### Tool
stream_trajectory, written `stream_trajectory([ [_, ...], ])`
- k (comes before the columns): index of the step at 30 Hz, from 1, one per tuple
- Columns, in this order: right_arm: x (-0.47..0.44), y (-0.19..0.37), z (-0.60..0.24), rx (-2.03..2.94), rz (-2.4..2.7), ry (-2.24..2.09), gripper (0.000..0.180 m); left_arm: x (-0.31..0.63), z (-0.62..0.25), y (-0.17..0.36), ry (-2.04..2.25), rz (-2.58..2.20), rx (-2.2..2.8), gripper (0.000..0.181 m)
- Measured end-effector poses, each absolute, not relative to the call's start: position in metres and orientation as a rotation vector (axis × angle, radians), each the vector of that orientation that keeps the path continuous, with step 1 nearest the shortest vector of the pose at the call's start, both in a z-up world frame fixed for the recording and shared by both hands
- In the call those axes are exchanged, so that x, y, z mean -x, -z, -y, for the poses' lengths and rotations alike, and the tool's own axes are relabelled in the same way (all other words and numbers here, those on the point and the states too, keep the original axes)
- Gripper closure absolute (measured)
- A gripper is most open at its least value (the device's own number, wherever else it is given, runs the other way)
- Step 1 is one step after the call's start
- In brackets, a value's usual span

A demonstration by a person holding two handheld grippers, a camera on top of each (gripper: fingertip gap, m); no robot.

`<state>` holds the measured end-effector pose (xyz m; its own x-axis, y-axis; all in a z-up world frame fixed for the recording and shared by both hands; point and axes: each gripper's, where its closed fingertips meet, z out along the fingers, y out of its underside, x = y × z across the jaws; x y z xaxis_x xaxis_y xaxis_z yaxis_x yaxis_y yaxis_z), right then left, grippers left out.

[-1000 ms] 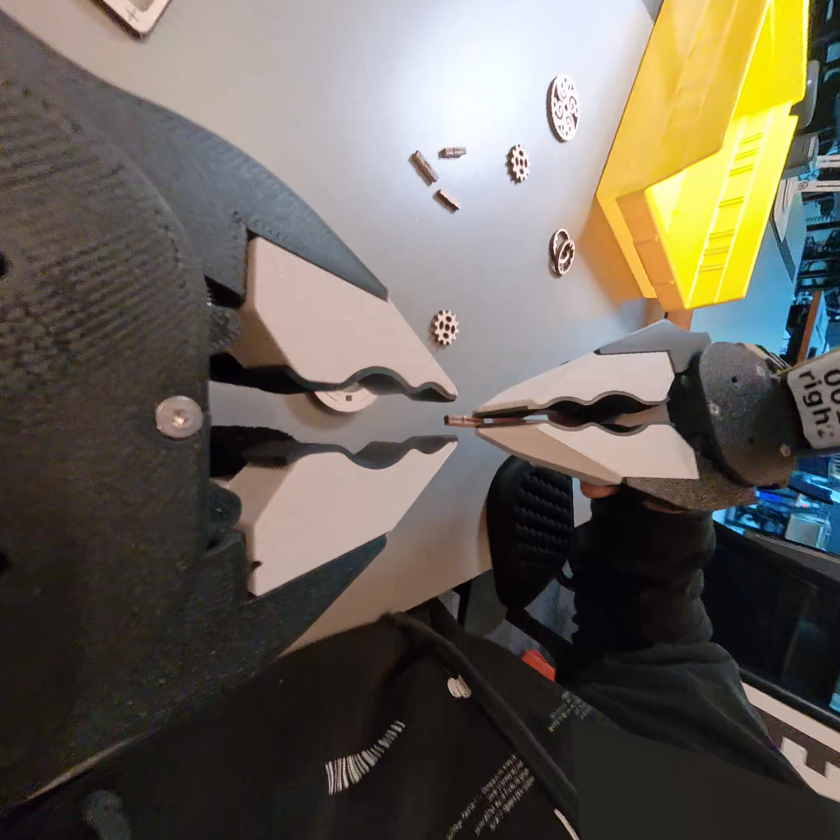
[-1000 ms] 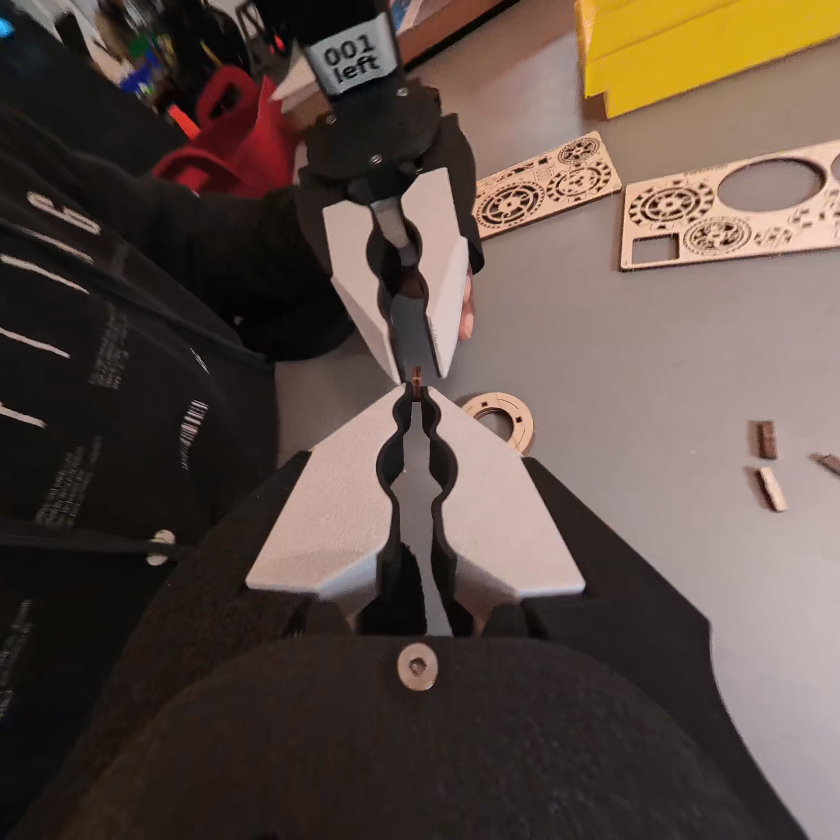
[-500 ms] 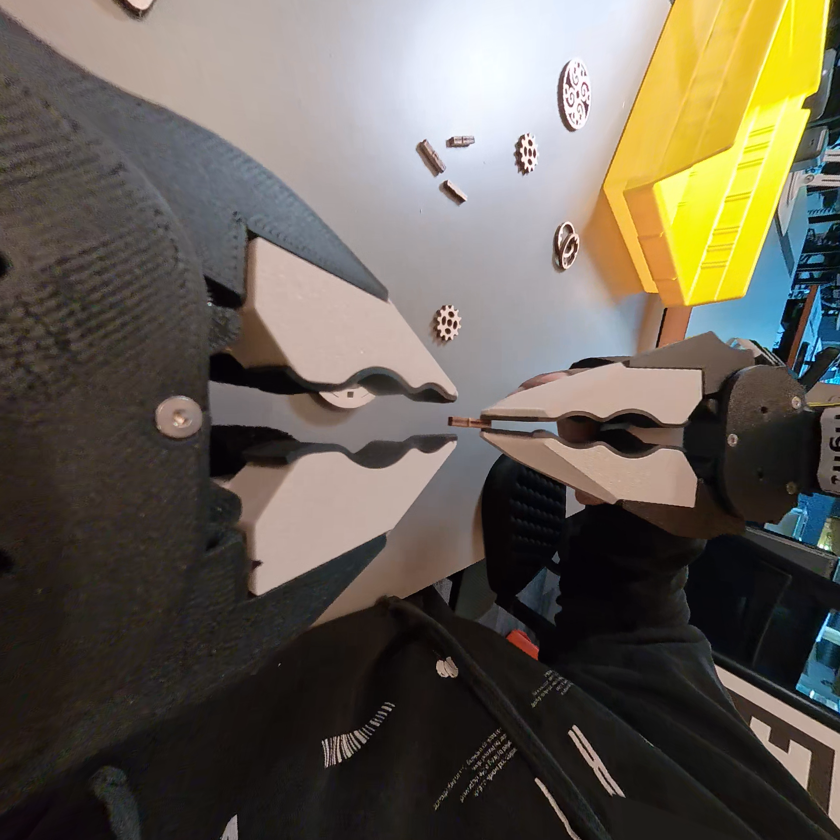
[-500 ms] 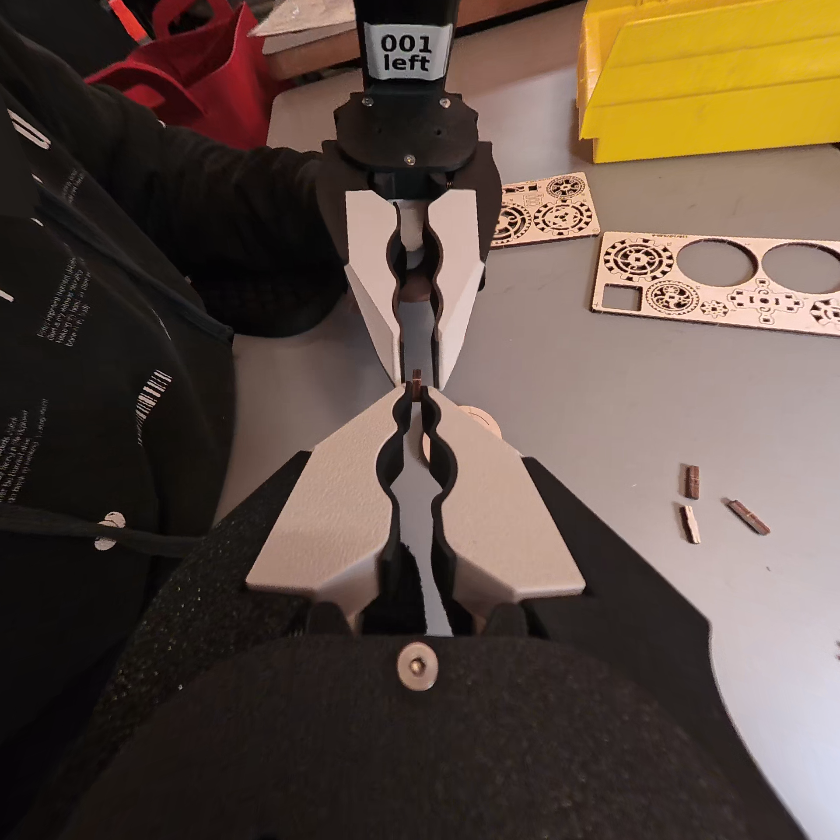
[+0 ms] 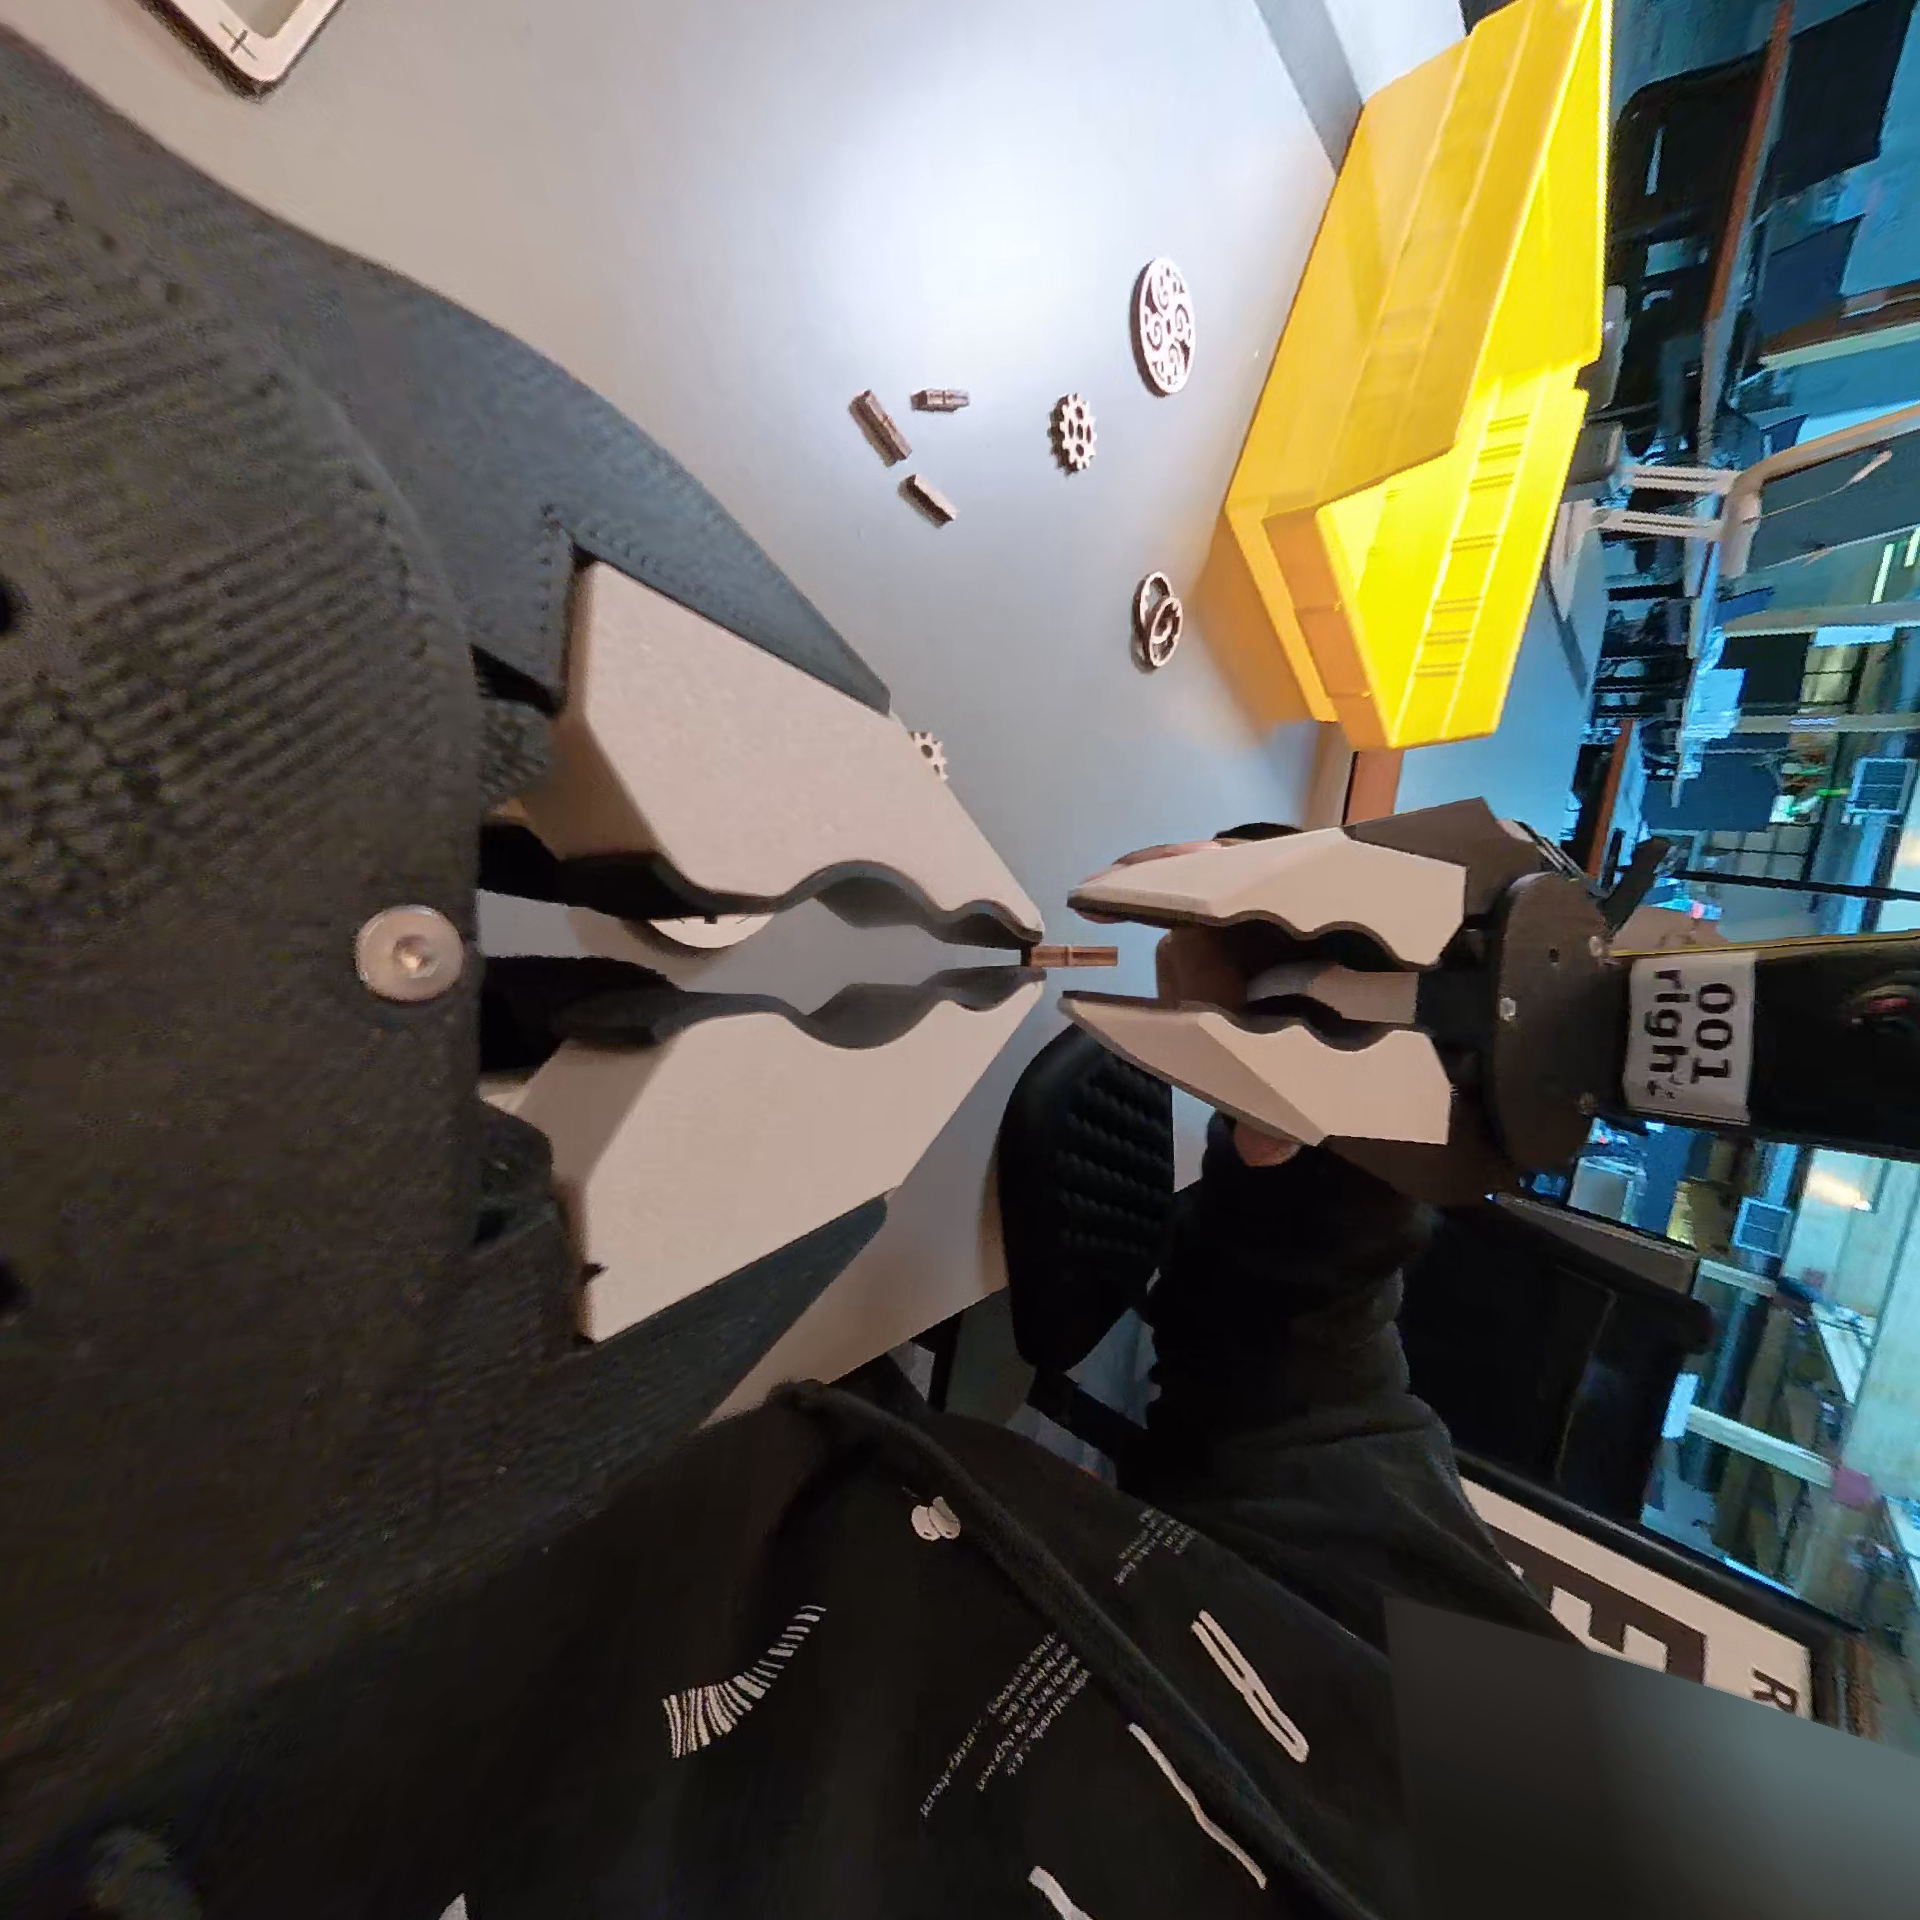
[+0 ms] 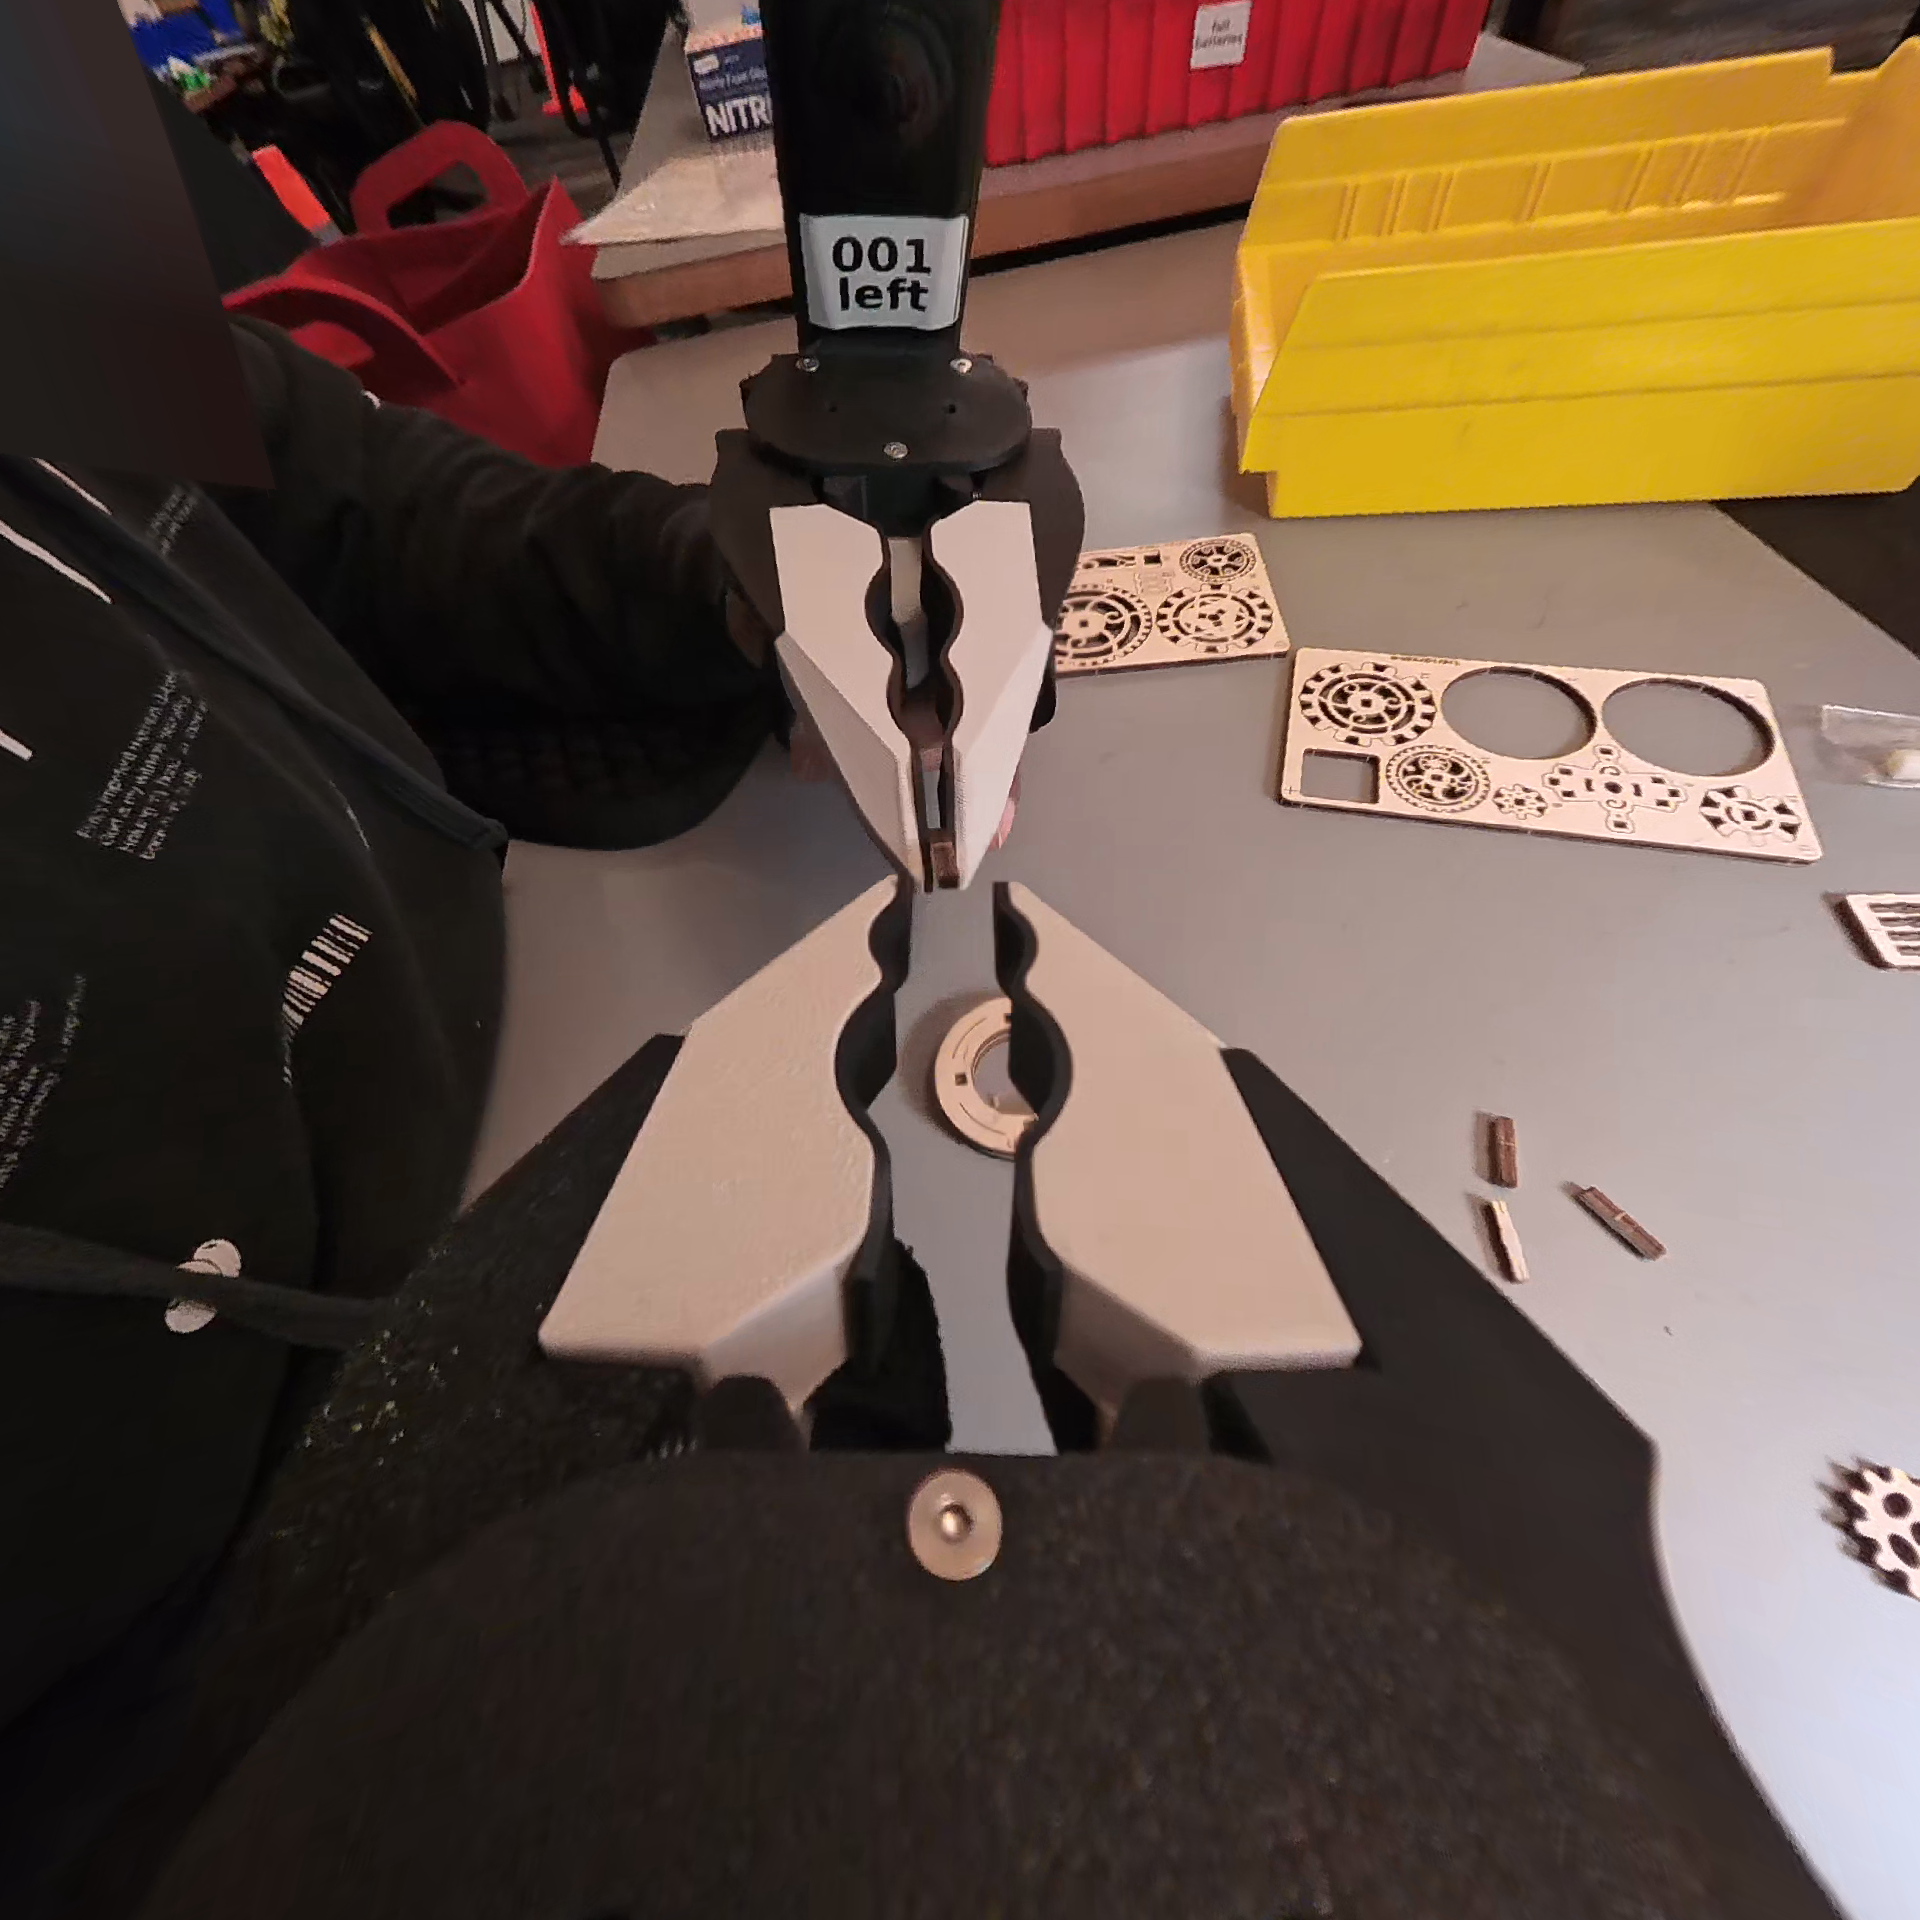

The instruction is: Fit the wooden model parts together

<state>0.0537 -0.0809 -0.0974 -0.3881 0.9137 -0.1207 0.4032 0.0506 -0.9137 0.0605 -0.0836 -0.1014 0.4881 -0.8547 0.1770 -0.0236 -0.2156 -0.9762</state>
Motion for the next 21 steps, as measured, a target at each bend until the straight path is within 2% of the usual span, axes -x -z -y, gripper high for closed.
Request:
stream_trajectory([
  [5, -0.0524, 0.0957, 0.0824, 1.299, 1.810, -1.304, 0.165, -0.0621, 0.0838, 0.1020, 0.936, -0.771, 1.607, 0.179],
  [10, -0.0522, 0.0976, 0.0834, 1.297, 1.838, -1.275, 0.175, -0.0650, 0.0833, 0.1035, 0.919, -0.778, 1.608, 0.179],
  [21, -0.0536, 0.0991, 0.0824, 1.292, 1.886, -1.223, 0.175, -0.0624, 0.0828, 0.1005, 0.898, -0.775, 1.593, 0.179],
])
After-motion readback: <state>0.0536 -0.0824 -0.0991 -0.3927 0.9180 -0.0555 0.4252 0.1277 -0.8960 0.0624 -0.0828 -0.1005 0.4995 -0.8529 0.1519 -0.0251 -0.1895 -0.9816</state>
